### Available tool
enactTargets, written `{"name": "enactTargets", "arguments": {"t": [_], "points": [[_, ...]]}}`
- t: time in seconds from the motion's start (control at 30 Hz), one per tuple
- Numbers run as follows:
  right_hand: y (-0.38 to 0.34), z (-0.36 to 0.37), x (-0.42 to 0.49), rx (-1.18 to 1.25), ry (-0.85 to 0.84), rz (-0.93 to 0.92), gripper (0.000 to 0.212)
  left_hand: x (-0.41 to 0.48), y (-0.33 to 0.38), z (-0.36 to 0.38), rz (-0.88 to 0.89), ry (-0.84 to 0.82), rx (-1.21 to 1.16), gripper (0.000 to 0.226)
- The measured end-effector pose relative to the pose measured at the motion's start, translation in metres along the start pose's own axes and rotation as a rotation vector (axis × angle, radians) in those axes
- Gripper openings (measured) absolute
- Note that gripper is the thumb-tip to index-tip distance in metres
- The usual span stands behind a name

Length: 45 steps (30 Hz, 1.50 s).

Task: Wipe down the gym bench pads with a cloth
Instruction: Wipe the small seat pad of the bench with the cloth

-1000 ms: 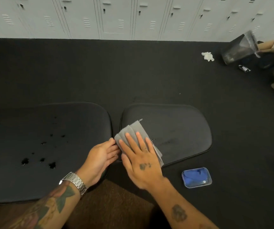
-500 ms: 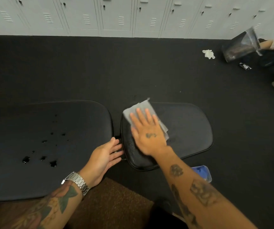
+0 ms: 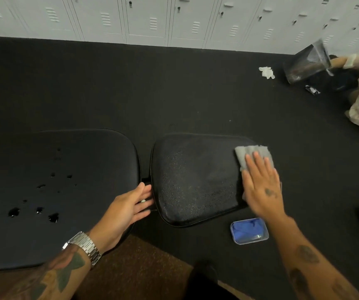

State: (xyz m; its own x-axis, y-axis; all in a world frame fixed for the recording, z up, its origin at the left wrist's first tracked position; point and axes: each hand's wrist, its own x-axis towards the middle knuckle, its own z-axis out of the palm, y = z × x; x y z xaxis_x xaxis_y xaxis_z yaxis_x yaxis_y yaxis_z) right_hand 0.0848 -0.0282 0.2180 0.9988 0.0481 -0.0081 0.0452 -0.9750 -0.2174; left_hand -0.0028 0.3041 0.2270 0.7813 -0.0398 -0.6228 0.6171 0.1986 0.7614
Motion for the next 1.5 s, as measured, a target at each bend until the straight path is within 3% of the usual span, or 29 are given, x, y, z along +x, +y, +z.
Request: {"name": "enactTargets", "arguments": {"t": [0.17, 0.3, 0.47, 0.57, 0.63, 0.8, 1.0, 1.2, 1.4, 1.5], "points": [[-0.014, -0.006, 0.085, -0.1, -0.105, 0.038, 0.066, 0.003, -0.001, -0.003, -0.008, -0.034, 0.004, 0.047], [-0.082, 0.01, 0.104, -0.166, -0.108, -0.147, 0.06, 0.008, -0.003, -0.007, -0.004, -0.035, -0.015, 0.048], [-0.16, 0.05, 0.042, -0.078, -0.089, -0.423, 0.057, 0.009, -0.002, -0.006, -0.022, -0.026, -0.081, 0.044], [-0.162, 0.054, -0.009, -0.032, -0.107, -0.542, 0.054, 0.009, 0.0, -0.008, -0.043, -0.016, -0.151, 0.061], [-0.147, 0.05, -0.043, -0.03, -0.107, -0.56, 0.053, 0.008, 0.0, -0.008, -0.048, -0.024, -0.147, 0.059], [-0.076, 0.029, -0.092, -0.006, -0.092, -0.396, 0.053, 0.006, -0.001, -0.007, -0.026, -0.032, -0.071, 0.058], [0.002, 0.002, -0.027, 0.026, -0.01, -0.081, 0.056, 0.004, -0.001, -0.005, -0.012, -0.022, -0.044, 0.053], [-0.042, 0.006, 0.055, -0.115, -0.068, 0.043, 0.073, 0.005, 0.0, -0.002, -0.025, -0.007, -0.063, 0.051], [-0.14, 0.042, -0.003, -0.06, -0.091, -0.295, 0.058, 0.002, 0.001, -0.003, -0.009, -0.029, -0.087, 0.056], [-0.141, 0.046, -0.053, -0.039, -0.124, -0.436, 0.053, -0.002, 0.001, 0.005, 0.055, -0.006, 0.076, 0.028]]}}
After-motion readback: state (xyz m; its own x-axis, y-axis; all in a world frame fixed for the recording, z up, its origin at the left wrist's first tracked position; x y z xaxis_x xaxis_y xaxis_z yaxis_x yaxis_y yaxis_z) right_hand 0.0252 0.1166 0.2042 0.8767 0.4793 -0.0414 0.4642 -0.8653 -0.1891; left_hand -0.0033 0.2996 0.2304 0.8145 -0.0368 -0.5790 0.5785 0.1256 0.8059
